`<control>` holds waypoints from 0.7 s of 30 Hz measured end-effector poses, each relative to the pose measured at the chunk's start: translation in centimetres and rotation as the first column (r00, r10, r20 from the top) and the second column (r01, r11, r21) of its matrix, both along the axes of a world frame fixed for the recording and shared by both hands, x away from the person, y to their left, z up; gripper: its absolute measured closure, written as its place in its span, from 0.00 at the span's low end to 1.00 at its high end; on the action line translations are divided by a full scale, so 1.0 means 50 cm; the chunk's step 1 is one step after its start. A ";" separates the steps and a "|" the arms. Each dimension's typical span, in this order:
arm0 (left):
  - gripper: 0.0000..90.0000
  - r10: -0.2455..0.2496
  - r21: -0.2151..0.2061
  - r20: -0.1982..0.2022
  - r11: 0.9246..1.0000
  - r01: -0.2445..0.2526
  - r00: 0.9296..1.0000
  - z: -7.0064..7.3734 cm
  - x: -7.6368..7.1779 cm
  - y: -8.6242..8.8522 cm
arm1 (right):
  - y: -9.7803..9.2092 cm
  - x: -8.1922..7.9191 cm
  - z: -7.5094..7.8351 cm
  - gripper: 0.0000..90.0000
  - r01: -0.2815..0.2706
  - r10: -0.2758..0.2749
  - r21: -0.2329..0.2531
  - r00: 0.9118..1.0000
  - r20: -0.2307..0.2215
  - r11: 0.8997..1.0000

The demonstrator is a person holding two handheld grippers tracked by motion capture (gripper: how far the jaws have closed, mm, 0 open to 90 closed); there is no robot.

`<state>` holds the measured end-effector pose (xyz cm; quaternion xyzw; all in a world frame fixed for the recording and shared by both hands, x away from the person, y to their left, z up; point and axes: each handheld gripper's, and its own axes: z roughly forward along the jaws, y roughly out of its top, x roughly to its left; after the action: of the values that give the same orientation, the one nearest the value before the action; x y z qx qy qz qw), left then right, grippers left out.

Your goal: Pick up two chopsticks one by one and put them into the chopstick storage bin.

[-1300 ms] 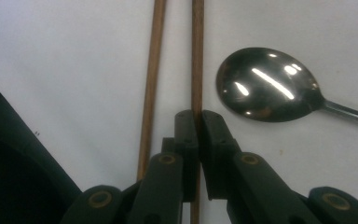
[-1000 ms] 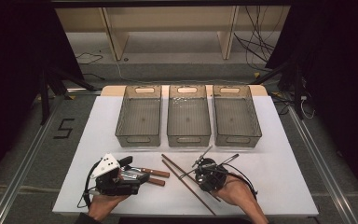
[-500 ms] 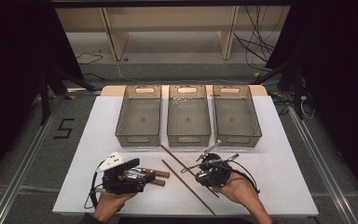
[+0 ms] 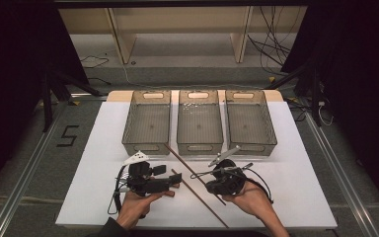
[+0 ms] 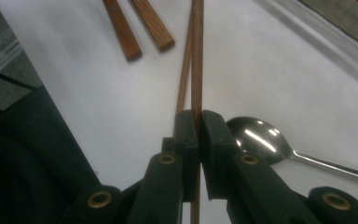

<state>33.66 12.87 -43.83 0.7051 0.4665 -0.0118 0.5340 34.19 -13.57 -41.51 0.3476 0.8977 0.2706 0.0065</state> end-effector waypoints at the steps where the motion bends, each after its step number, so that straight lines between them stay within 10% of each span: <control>1: 0.21 -0.001 -0.005 -0.009 1.000 0.001 1.000 0.000 0.003 -0.004 | 0.000 -0.001 0.001 0.96 0.001 -0.001 0.012 1.000 0.005 1.000; 21: 0.45 0.012 -0.105 -0.082 0.994 -0.020 0.997 0.006 0.035 -0.025 | 0.016 -0.018 0.019 0.96 -0.042 0.036 0.077 0.996 0.080 0.996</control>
<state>35.40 11.63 -43.50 0.6711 0.4922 -0.0607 0.5511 33.31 -12.77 -40.57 0.3190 0.8920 0.3194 0.0229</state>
